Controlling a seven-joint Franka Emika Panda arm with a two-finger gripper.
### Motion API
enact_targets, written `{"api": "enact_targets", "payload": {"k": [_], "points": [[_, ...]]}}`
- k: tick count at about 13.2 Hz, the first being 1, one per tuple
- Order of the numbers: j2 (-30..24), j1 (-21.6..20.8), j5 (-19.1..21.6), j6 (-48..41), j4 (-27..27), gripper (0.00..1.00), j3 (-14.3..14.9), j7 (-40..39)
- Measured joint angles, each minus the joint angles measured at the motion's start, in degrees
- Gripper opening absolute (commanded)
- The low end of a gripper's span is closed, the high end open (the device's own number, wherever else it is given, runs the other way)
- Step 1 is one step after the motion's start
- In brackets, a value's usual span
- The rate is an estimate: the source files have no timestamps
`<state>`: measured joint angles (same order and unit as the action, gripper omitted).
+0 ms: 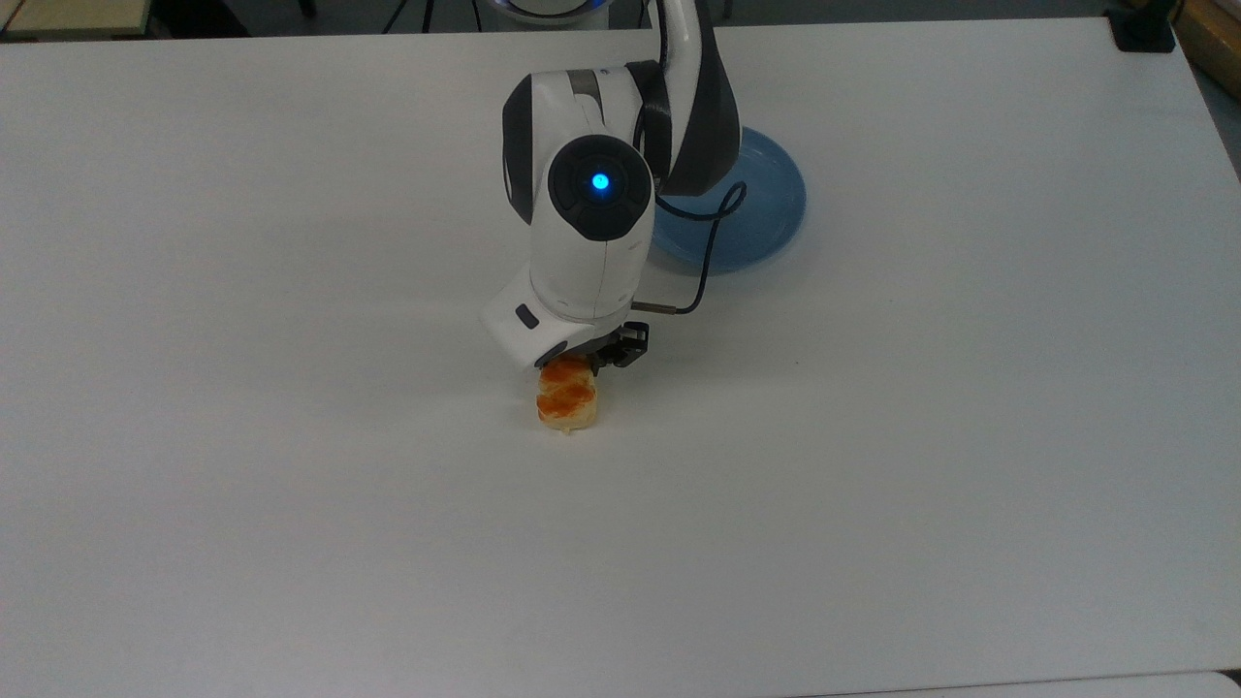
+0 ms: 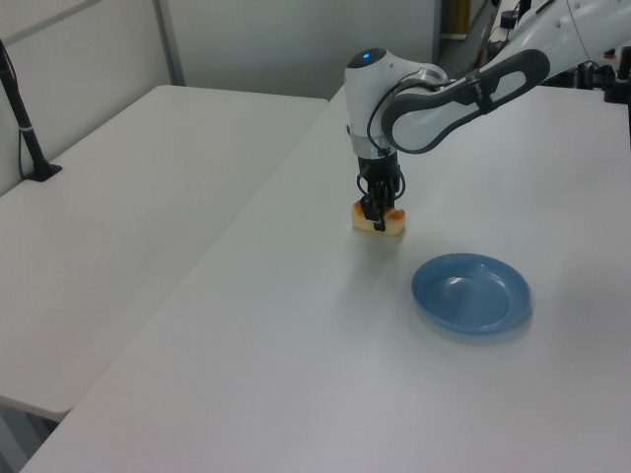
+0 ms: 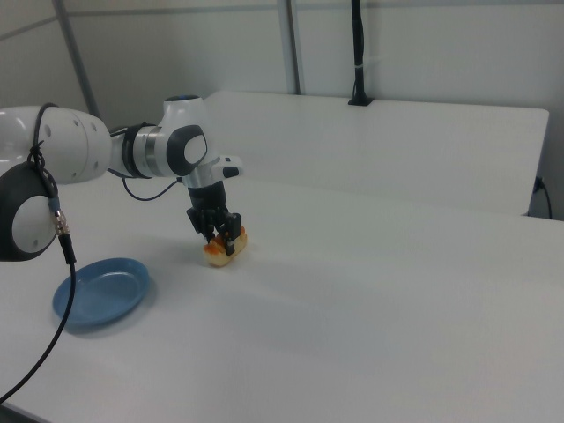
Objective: Put the bread on a plate
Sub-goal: 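Carry the held bread roll over the light blue plate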
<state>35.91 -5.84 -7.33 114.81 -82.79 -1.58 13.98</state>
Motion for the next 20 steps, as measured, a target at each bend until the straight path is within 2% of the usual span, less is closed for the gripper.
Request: {"api": "enact_targets", "payload": {"k": [5,9,11,14,15,17,19,20], "points": [[-4.2,1.5,0.0,-0.1,0.2,0.52,-1.0,-0.1],[-6.7,1.4,0.0,-0.2,-2.4,0.52,-2.1,-0.4],[-11.3,1.3,0.2,-1.6,-6.7,0.52,-3.3,-2.1],[-23.3,1.1,5.5,-12.8,-14.7,0.53,-5.7,-8.9],[-26.4,1.0,6.1,-14.3,-17.5,0.54,-7.0,-9.8],[-28.8,-2.0,6.4,-14.5,-22.4,0.56,-8.4,-9.6],[-28.5,-6.1,6.4,-13.9,-25.4,0.66,-8.6,-7.2],[-28.0,-7.9,6.4,-11.8,-26.7,0.98,-8.6,-4.7]]}}
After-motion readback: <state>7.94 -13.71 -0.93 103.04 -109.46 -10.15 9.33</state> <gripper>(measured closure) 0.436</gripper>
